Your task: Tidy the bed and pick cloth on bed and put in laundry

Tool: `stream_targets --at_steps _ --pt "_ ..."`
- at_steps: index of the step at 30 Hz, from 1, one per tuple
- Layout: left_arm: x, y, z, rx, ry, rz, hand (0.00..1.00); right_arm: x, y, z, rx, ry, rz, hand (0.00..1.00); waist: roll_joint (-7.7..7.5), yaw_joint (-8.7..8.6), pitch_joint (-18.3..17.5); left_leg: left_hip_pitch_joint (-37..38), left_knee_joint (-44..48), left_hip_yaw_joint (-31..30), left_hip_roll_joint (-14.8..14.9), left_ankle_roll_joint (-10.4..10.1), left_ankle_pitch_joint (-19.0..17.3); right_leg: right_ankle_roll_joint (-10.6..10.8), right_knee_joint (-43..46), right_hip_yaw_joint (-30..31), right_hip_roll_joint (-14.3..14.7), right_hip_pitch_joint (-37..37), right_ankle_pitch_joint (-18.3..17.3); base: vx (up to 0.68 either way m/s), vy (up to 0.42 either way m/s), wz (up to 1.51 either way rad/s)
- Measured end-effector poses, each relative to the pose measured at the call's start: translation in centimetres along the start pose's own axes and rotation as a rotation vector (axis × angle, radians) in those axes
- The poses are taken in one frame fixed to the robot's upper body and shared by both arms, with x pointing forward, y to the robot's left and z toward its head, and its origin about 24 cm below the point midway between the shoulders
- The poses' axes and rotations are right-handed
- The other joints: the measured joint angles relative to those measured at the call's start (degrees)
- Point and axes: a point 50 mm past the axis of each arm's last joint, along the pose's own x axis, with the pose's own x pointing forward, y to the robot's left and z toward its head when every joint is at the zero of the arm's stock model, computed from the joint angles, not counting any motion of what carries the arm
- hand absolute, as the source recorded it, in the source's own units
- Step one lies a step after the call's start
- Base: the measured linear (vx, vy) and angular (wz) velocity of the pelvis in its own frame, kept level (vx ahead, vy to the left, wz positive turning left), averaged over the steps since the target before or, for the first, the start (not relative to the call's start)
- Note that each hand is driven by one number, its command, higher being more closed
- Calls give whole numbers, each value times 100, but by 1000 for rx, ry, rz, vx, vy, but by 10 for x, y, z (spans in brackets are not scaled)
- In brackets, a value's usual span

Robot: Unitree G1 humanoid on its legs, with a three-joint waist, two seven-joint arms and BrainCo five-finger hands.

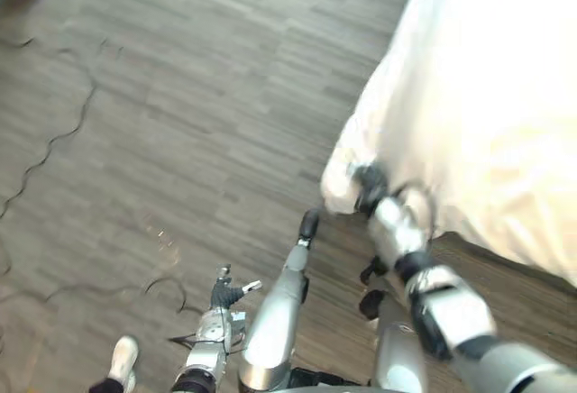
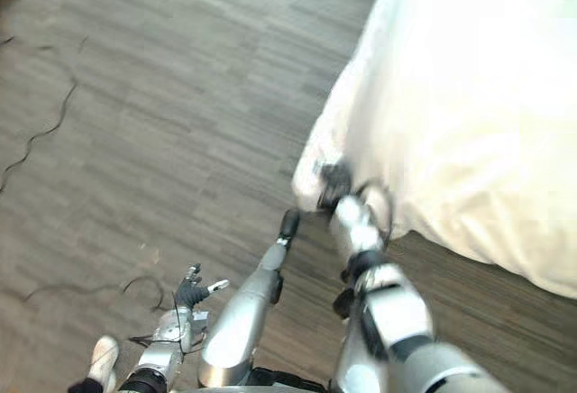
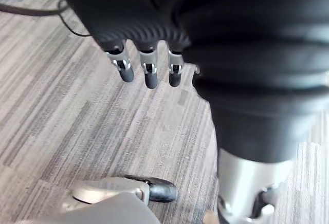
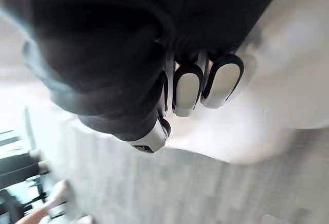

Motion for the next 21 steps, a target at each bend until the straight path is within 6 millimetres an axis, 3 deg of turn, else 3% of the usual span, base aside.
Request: stream_targets --at_steps 3,5,9,11,12,13,14,16,17,18,19,21 --pt "-1 4 -10 12 44 12 0 -5 15 -16 -51 41 84 100 -247 -76 -276 307 -35 223 71 -2 -78 -6 -256 218 118 254 79 27 -8 -44" --pt "-3 2 -18 31 81 5 0 -5 24 -12 -62 24 133 100 -300 -73 -584 427 -113 283 130 -13 -90 -35 -408 255 187 370 102 41 -31 -20" --pt "-8 -3 -29 38 132 -7 0 -4 48 37 88 -164 243 100 -355 -62 -992 554 -209 365 229 -51 -108 -98 -531 310 288 459 146 36 -31 -13" --pt "-10 -3 -34 39 145 -5 0 -10 60 87 213 -338 334 100 -352 -63 -1052 580 -223 441 269 -52 -108 -131 -569 413 326 442 179 27 -25 -20" --pt "-11 -4 -34 35 147 -7 0 -13 62 100 244 -387 358 100 -351 -66 -1053 584 -223 460 275 -52 -109 -141 -569 430 330 435 186 31 -18 -18" --pt "-11 -3 -35 34 147 -7 0 -20 60 133 338 -512 391 100 -348 -69 -1053 583 -225 482 287 -52 -108 -154 -570 451 339 419 196 28 -11 -10" --pt "-11 -3 -35 34 148 -8 0 -23 59 147 366 -562 400 100 -347 -69 -1052 578 -225 487 289 -53 -108 -158 -569 457 340 410 199 39 -11 -8" --pt "-12 -4 -35 36 144 -14 0 -36 47 204 483 -780 416 100 -296 -71 -1034 485 -225 494 285 -67 -96 -185 -562 471 338 303 258 58 -6 -2" --pt "-12 -5 -35 35 140 -16 0 -41 43 218 507 -837 412 100 -259 -74 -1028 441 -225 490 278 -72 -90 -174 -560 470 332 260 270 66 0 4" --pt "-12 -8 -33 34 129 -25 0 -51 33 246 523 -953 402 100 -160 -79 -993 354 -224 486 256 -80 -66 -155 -558 468 311 175 307 45 4 5" --pt "-12 -10 -32 35 123 -32 0 -56 27 258 524 -1003 394 100 -85 -81 -975 304 -224 485 244 -50 -35 -144 -559 468 299 128 322 58 7 8" --pt "-13 -21 -27 32 89 -65 0 -75 1 301 505 -1166 316 100 285 -77 -805 153 -223 480 177 10 47 -100 -557 462 243 -13 378 51 9 8"
